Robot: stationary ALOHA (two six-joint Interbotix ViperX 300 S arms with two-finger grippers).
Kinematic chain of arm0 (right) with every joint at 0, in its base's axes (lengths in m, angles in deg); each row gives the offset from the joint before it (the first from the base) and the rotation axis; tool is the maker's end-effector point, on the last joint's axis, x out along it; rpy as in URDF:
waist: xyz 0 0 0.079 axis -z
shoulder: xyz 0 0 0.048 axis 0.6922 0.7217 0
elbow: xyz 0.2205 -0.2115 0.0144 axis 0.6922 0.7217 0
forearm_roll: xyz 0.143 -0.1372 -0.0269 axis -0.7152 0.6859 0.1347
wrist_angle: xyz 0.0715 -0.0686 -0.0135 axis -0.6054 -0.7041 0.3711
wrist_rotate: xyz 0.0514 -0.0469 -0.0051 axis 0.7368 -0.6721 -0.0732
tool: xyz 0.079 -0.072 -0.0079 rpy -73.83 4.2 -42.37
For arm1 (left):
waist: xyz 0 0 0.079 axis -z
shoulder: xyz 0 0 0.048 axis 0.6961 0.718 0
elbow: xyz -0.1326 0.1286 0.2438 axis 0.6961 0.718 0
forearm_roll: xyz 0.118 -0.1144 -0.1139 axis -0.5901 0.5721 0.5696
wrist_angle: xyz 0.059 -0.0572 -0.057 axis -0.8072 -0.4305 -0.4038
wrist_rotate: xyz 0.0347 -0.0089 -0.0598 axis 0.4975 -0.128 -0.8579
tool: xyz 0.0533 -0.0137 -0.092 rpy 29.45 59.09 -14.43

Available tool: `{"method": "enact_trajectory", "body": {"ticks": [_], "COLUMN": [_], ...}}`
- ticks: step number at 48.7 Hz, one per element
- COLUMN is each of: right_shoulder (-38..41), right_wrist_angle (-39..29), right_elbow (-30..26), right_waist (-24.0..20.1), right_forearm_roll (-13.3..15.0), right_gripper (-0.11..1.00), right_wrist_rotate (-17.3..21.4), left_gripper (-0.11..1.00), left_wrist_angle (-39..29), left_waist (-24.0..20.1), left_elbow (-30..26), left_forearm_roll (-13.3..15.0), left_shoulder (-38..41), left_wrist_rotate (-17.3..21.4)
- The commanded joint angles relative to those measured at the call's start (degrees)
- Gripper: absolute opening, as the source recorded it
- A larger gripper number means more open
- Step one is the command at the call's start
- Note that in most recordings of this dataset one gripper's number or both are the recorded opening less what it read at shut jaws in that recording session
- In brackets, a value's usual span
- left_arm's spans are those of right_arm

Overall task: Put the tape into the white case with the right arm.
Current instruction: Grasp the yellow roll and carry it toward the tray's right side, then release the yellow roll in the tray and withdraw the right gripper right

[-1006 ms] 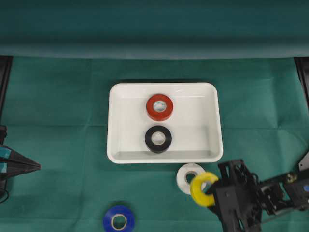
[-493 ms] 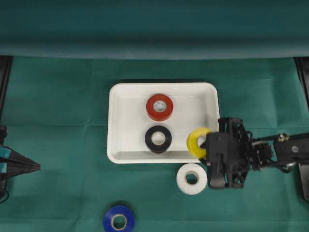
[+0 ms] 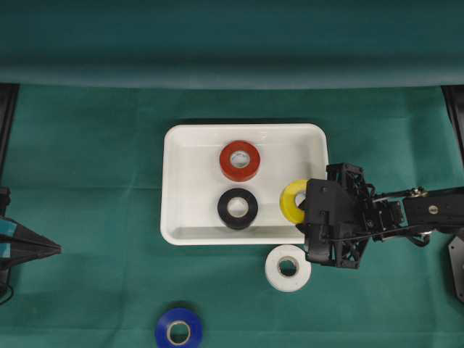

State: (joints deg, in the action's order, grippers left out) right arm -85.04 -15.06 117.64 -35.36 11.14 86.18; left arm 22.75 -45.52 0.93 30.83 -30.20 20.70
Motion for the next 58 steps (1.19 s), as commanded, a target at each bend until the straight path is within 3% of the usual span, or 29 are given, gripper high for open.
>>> {"method": "enact_trajectory", "body": {"ticks": [1,6,9,21,26,37,58], "right_shoulder": [-0.53,-0.53,-0.53,-0.53,-0.53,-2.46,-18.54], "right_wrist_angle": [1.23,2.02,2.11,2.20,2.11,2.20,1.93], "right_elbow": [-1.23,-0.97,-0.88,-0.26,0.18,2.81,15.29], "right_waist": [0.09,0.18,0.18,0.18,0.09,0.09,0.18], "right_forearm_roll": [0.26,0.18,0.18,0.26,0.26,0.26,0.09], "right_gripper": [0.02,0.02,0.10,0.75,0.69,0.69,0.68], "right_wrist_rotate": [0.09,0.09,0.09,0.18,0.18,0.18,0.70], "left_gripper": [0.00,0.00,0.00,0.00,0.00,0.00,0.00], "left_wrist_angle": [0.53,0.53,0.53,0.53,0.53,0.53,0.53], "left_waist": [-0.26,-0.26,-0.26,-0.35,-0.35,-0.35,-0.62], "left_elbow": [-0.62,-0.53,-0.53,-0.62,-0.62,-0.62,-0.53], "left_forearm_roll": [0.09,0.09,0.09,0.09,0.09,0.09,0.09], "left_shoulder": [0.44,0.44,0.44,0.44,0.44,0.44,0.44], "left_wrist_rotate": [-0.09,-0.09,-0.09,-0.09,-0.09,-0.09,-0.09]}}
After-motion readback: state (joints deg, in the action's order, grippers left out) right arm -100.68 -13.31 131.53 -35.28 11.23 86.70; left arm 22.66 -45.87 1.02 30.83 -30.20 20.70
